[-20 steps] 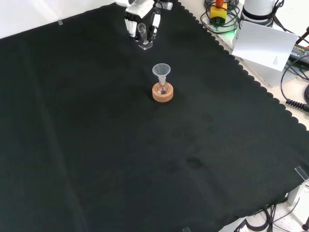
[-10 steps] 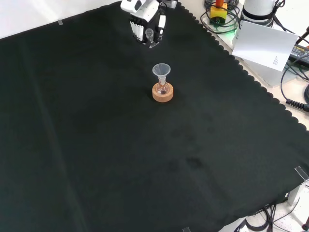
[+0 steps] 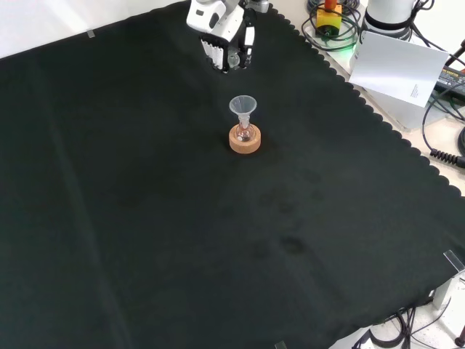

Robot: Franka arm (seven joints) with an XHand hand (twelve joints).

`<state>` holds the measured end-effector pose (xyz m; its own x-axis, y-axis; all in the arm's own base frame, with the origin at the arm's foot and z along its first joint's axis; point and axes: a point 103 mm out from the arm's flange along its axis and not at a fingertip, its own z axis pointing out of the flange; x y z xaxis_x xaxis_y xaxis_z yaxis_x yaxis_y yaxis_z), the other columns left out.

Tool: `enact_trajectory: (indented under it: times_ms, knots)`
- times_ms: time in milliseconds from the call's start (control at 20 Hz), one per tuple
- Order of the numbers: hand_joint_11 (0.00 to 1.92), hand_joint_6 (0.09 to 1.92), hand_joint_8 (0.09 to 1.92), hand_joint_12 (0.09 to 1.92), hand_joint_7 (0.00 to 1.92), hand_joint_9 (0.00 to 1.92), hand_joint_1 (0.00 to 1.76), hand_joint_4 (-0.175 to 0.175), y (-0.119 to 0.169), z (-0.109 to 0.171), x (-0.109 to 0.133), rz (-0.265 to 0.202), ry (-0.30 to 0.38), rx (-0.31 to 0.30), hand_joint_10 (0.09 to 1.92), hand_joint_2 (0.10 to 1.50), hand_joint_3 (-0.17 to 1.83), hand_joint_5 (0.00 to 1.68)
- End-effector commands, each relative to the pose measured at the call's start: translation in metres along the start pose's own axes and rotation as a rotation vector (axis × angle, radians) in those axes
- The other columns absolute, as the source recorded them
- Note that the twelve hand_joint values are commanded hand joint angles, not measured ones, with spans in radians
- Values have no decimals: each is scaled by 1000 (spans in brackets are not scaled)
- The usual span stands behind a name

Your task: Pour the water from the graduated cylinder into the round-bottom flask.

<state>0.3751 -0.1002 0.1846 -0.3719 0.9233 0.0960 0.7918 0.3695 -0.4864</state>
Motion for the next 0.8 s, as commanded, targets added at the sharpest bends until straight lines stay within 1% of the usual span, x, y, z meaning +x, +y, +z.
enact_trajectory:
  times_ms: [50,450,800]
  knots:
    - [1221,872,1015,807,951,1238,1393,-175,-1,-5,2,17,-55,109,650,1053,-1,1045]
    - [1222,866,1006,806,957,1241,1394,-175,6,-4,7,16,-76,224,646,1051,-1,1049]
    - [1223,861,997,804,964,1241,1394,-175,10,-5,9,18,-79,302,644,1050,-1,1052]
